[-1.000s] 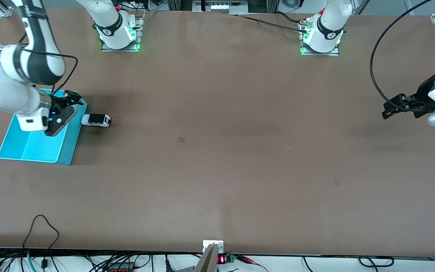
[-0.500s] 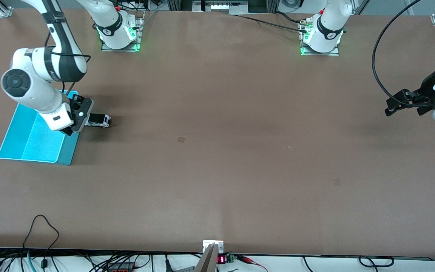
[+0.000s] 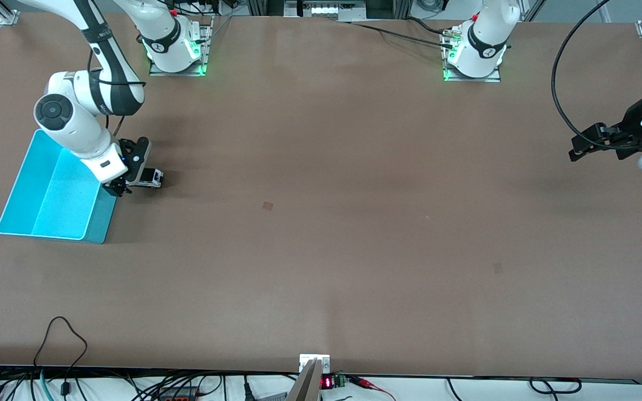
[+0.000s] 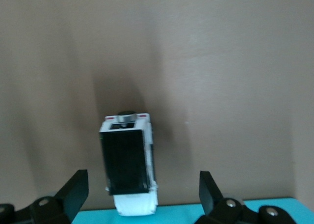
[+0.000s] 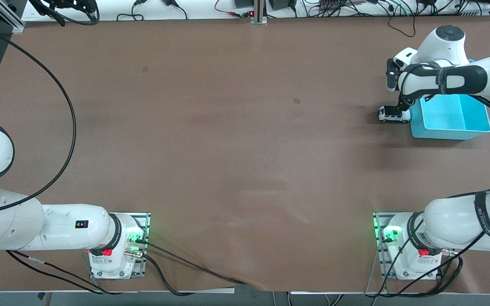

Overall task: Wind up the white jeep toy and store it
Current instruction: 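Lift the jeep with the right gripper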

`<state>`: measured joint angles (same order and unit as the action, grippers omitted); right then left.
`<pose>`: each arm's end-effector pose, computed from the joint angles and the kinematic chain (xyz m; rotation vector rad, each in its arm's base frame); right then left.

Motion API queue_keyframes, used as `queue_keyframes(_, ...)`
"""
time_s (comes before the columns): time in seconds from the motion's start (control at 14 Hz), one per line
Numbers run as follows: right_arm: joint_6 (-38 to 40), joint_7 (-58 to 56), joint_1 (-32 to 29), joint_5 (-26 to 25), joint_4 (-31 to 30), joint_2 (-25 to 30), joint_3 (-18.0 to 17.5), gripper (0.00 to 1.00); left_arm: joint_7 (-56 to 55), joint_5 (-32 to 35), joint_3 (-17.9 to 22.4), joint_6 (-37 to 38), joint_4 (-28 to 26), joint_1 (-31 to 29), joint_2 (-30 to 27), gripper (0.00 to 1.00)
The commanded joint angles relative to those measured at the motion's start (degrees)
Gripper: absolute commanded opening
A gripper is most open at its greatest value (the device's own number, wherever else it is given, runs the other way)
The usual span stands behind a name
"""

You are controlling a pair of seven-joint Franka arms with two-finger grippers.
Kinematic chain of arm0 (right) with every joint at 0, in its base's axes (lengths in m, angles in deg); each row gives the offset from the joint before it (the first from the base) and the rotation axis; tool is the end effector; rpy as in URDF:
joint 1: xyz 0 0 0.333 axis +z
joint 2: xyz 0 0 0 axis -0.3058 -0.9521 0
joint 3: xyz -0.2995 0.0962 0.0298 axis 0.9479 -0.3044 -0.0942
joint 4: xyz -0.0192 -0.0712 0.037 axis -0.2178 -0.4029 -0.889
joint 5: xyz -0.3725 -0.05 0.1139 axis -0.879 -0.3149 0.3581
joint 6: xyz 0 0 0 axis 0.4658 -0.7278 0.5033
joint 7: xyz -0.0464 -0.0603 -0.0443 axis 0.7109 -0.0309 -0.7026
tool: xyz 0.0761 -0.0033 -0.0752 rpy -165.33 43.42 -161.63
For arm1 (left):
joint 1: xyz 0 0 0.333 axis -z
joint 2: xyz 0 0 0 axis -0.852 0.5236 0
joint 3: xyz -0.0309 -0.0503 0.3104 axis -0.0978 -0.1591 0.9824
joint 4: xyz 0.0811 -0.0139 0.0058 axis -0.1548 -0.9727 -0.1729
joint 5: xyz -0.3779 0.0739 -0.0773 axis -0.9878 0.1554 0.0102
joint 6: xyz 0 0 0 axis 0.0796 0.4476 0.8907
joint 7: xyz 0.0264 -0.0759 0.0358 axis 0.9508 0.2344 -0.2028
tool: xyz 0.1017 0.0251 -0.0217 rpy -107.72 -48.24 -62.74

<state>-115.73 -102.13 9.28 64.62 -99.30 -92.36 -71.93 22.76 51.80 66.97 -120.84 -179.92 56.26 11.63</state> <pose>0.4908 0.0046 0.2519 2.3438 2.0007 -0.0917 0.5655 0.0110 0.5863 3.1187 0.1017 0.0039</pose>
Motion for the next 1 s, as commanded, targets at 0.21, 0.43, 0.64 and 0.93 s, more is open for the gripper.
queue_keyframes(0.21, -5.1, -0.9, -1.5, -0.9, -3.4, -1.9, -1.3, 1.00, 0.4, -0.8, 0.2, 1.1, -1.5, 0.1, -1.9, 1.00)
queue_keyframes(0.43, -7.0, -1.1, -1.6, -0.9, -3.3, -3.7, -1.3, 1.00, 0.4, -0.8, 0.2, 0.7, -1.5, -0.7, -1.8, 1.00)
queue_keyframes(0.64, -9.6, -1.1, -2.6, -0.9, -3.2, -6.3, -1.3, 1.00, 0.4, -0.8, -0.2, 0.4, -1.4, -0.7, -1.8, 1.00)
queue_keyframes(0.93, -11.8, -1.2, -2.8, -0.9, -3.0, -8.0, -1.3, 0.93, 0.4, -0.8, -0.4, 0.3, -1.4, -0.6, -1.9, 1.00)
